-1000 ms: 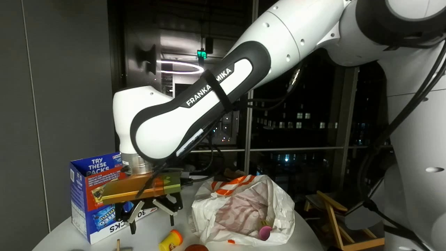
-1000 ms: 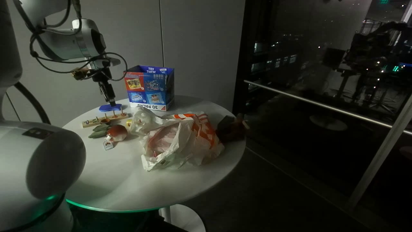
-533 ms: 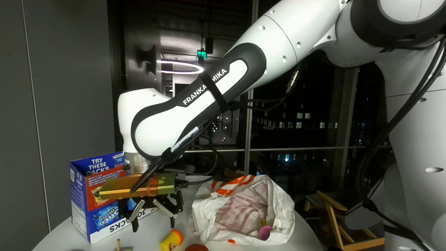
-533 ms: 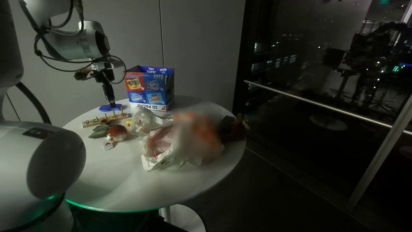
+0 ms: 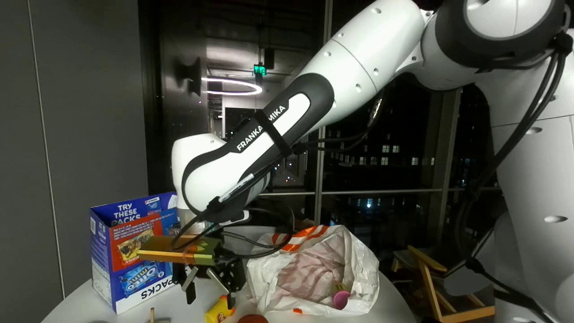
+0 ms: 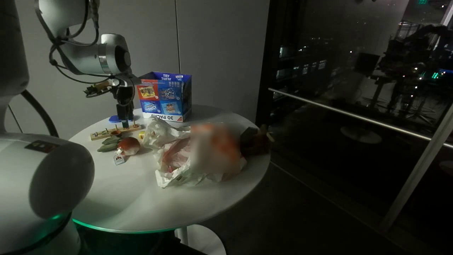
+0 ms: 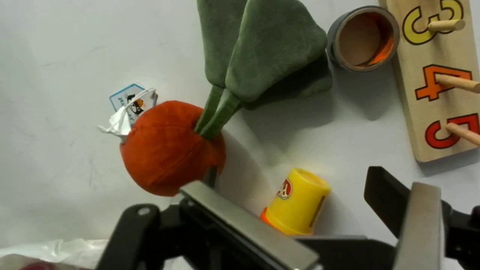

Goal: Put the yellow containers and radish in the plastic bag.

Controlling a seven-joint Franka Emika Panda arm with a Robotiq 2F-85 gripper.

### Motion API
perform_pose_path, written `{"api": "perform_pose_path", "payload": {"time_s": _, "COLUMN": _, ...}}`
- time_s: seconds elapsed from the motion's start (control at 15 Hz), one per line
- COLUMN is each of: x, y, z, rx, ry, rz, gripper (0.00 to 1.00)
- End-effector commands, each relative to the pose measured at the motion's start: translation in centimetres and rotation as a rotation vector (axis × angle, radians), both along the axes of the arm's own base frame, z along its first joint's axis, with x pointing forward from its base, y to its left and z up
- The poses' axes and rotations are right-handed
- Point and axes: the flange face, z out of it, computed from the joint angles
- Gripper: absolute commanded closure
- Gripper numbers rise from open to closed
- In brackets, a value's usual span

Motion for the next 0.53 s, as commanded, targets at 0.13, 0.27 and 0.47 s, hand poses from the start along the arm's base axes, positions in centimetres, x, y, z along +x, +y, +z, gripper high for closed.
{"api": "perform_pose_path", "payload": {"time_s": 0.13, "x": 0.1, "y": -0.6, "z": -3.8, "rx": 0.040, "ry": -0.054, "rz": -0.105, "gripper": 0.00}}
{"api": "perform_pose_path", "payload": {"time_s": 0.27, "x": 0.4, "y": -0.9, "z": -4.6, "rx": 0.049, "ry": -0.103, "rz": -0.129, "gripper": 0.00}}
{"api": "perform_pose_path", "payload": {"time_s": 0.47, "x": 0.8, "y": -1.4, "z": -5.1, "rx": 0.043, "ry": -0.178, "rz": -0.145, "gripper": 0.00}}
